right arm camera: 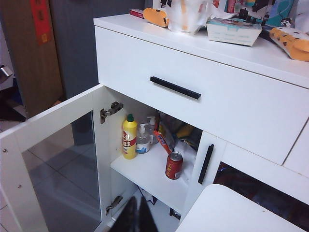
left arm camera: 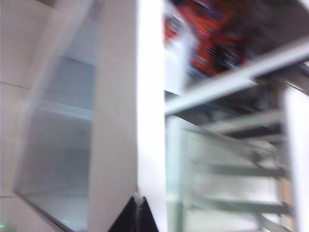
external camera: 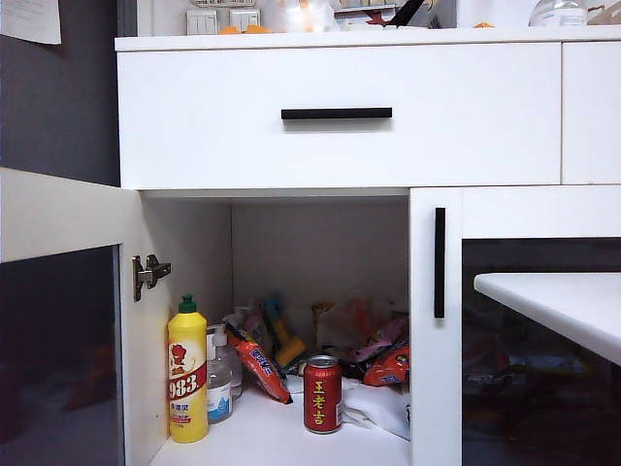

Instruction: Open the left door of the white cabinet, pick up a can of beverage from the table on the right, place it inside the cabinet, and finally close the cabinet door.

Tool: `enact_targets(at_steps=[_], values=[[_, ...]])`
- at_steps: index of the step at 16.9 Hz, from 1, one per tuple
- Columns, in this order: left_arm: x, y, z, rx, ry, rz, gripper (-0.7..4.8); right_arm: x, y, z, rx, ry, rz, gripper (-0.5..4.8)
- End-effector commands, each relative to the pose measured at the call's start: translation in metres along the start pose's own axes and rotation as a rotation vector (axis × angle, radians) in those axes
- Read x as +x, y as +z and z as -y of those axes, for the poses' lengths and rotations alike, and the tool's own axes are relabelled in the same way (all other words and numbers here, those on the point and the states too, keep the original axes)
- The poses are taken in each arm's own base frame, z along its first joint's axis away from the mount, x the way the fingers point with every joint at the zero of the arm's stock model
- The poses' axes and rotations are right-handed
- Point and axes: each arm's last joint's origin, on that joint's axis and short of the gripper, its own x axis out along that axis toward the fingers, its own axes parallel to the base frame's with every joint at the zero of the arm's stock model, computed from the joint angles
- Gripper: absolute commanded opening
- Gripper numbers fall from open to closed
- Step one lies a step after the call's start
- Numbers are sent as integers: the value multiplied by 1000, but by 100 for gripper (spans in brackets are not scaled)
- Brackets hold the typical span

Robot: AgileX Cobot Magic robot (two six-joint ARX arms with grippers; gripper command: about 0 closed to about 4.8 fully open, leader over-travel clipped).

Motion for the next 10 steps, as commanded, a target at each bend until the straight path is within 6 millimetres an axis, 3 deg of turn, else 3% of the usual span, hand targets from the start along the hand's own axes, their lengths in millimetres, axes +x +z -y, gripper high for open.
enact_targets(at_steps=[1,6,10], values=[[24,-2,8,28,-50,-77,-5,-1,2,0,-4,-5,22,-5],[91,-2,49,128,-223,-47,-5,-11,0,1,-3,-9,52,-5],[102,4,62,173,-232,91,-5,-17,-3,1,-3,-15,55,-5]])
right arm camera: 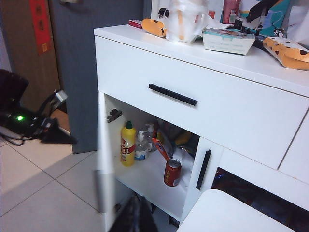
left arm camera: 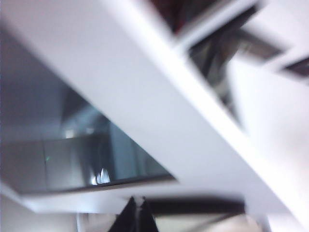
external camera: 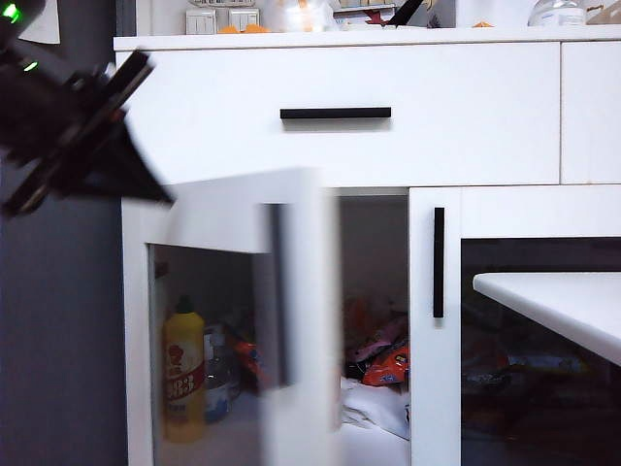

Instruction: Open the left door of the white cabinet, pick up a can of beverage from the table on the right, place it inside the cabinet, and finally close the cabinet door.

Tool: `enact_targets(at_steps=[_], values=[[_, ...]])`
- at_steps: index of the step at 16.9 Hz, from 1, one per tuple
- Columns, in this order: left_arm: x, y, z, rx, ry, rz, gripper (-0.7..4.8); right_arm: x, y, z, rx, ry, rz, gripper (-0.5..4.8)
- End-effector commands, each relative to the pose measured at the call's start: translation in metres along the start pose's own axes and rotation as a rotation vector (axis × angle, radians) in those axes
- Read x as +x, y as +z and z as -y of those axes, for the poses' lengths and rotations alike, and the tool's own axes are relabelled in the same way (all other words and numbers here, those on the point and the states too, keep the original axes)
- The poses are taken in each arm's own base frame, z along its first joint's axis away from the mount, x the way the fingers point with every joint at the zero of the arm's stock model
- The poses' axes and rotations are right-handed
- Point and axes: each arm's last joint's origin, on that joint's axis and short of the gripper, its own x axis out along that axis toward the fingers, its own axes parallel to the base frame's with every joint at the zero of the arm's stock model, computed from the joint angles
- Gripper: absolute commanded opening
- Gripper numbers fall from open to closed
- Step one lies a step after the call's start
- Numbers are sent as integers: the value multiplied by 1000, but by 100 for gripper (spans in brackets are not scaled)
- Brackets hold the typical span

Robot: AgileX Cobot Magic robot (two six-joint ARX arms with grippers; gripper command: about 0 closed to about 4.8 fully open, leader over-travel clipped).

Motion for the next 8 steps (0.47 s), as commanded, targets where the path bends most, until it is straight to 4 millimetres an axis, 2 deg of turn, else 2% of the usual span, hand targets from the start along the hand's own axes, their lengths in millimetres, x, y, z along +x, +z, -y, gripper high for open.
enact_targets(at_steps=[1,4,7,8], values=[[2,13,8,67,-5,155,-5,-3,1,0,-2,-11,14,-5],[12,18,4,89,-8,214,-5,-2,0,0,-2,-12,11,-5],[36,19,-7,78,-32,240,-5,4,-4,0,-3,-10,-11,-5],[52,25,-12,76,-26,222,-5,7,-6,0,-4,-9,-21,-5]])
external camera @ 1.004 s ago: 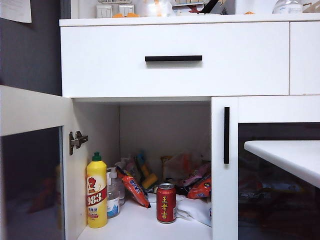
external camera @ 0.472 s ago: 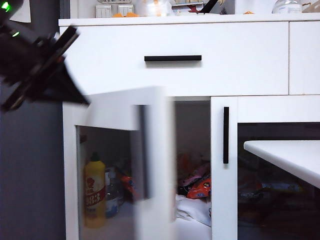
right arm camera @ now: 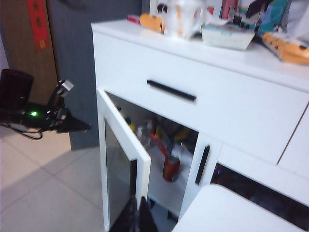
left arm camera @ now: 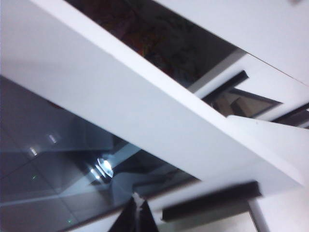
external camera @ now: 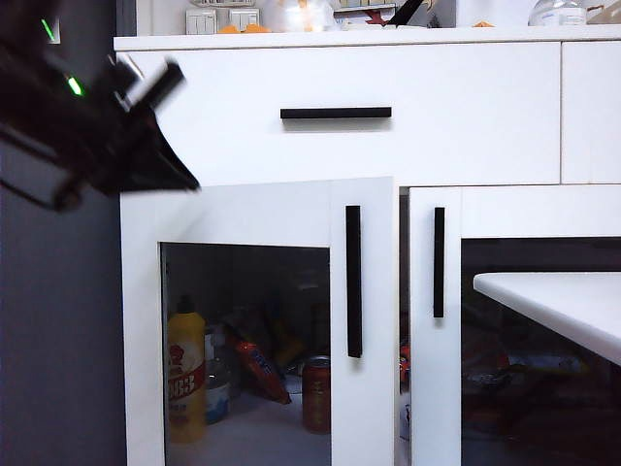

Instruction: Open the left door of the white cabinet, pick up a can of beverage from the table on the right, place it inside the cabinet, and finally close the cabinet door.

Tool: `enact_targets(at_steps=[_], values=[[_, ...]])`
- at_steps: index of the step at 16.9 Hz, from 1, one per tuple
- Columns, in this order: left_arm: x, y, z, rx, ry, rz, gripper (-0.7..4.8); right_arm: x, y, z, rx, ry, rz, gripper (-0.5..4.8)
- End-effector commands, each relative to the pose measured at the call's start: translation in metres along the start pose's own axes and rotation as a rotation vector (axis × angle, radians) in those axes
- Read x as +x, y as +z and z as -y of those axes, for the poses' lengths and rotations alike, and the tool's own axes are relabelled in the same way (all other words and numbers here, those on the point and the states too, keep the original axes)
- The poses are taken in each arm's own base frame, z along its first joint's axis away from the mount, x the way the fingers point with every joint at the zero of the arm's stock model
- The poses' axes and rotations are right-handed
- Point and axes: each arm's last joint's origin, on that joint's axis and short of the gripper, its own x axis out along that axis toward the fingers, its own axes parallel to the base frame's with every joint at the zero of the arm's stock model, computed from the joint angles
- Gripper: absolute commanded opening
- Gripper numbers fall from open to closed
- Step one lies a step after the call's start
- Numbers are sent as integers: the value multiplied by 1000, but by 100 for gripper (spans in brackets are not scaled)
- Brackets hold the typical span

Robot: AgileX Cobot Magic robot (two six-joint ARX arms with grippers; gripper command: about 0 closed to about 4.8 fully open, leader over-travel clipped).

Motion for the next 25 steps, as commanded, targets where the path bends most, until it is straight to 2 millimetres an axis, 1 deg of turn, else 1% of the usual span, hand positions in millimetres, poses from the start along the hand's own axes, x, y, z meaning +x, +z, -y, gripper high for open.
enact_targets(at_steps=[1,2,3,7,10,14,17,19,21,22,24,25], values=[[34,11,-8,18,-25,14,-5,6,-3,0,-3,-2,-13,-5],[53,20,-11,71,-39,9,-5,8,-5,-1,-4,-3,-23,-5],[66,24,-13,88,-30,14,-5,9,-6,-1,-4,-8,-29,-5],[101,30,-20,151,-32,23,-5,14,-10,0,-6,-53,-52,-5],[121,27,-10,251,-54,100,-5,17,-13,2,-10,-128,-72,-5],[155,31,5,328,-91,124,-5,25,-21,1,-14,-127,-112,-5],[170,46,10,366,-110,172,-5,27,-22,1,-15,-128,-119,-5],[172,53,13,421,-90,194,-5,27,-23,1,-16,-127,-121,-5],[174,56,13,463,-53,187,-5,27,-23,1,-16,-128,-120,-5],[174,56,13,459,-59,173,-5,27,-23,1,-16,-139,-121,-5],[168,59,20,425,-139,125,-5,27,-23,2,-17,-157,-121,-5],[160,64,28,411,-207,84,-5,26,-23,2,-17,-157,-119,-5]])
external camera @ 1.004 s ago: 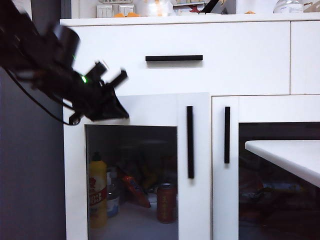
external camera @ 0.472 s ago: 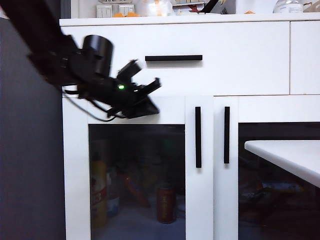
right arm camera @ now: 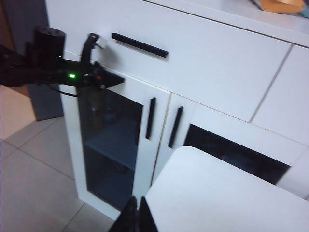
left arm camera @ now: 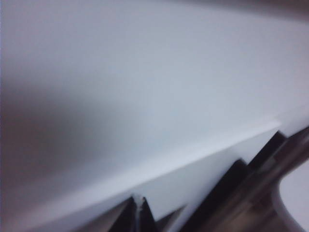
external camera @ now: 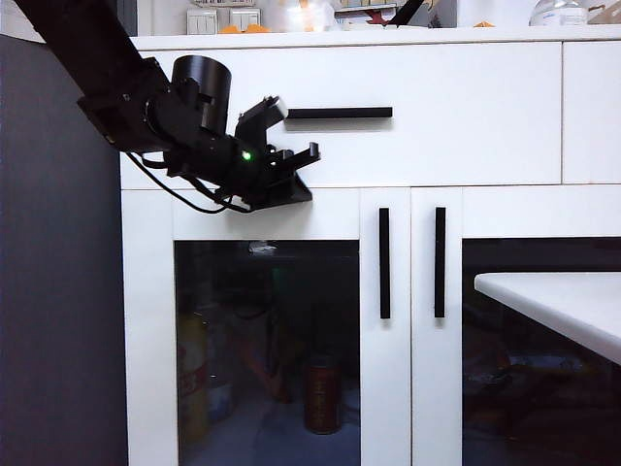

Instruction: Open the left door of the white cabinet, pick up a can of beverage from the table on the right, place it inside the cabinet, and finally close the cabinet door.

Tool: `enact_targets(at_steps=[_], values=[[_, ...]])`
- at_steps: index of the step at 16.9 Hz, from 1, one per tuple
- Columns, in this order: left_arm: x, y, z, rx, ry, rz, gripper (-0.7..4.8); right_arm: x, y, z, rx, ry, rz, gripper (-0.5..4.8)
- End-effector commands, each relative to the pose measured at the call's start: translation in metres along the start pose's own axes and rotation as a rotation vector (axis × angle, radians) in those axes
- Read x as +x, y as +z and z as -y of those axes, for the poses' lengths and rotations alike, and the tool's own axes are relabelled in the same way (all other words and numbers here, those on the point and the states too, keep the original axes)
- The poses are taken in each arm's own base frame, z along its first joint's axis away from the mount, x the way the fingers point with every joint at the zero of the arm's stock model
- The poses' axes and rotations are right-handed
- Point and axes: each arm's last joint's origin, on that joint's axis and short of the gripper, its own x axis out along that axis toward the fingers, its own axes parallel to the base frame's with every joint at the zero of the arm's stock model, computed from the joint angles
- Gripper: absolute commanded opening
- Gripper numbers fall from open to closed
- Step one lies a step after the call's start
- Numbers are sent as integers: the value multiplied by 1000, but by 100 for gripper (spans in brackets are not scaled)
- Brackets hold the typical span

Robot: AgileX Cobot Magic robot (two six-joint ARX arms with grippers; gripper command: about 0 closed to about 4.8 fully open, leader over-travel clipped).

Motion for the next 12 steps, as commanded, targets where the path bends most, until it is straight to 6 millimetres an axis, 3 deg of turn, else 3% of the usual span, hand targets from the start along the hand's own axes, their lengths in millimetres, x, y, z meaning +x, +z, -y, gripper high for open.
enact_targets(at_steps=[1,4,6,8,9,12], values=[[-19,31,16,-44,-147,-46,-5,-3,2,1,4,-16,28,-5],[-73,79,41,-15,-90,-28,-5,-17,-1,4,19,-20,99,-5],[-128,115,62,39,-95,17,-5,-32,-4,7,37,-36,179,-5],[-213,150,93,145,-94,38,-5,-44,-11,8,40,-22,201,-5],[-236,155,101,163,-92,42,-5,-46,-13,8,38,-17,198,-5],[-338,157,130,224,-2,68,-5,-58,-24,8,34,42,219,-5]])
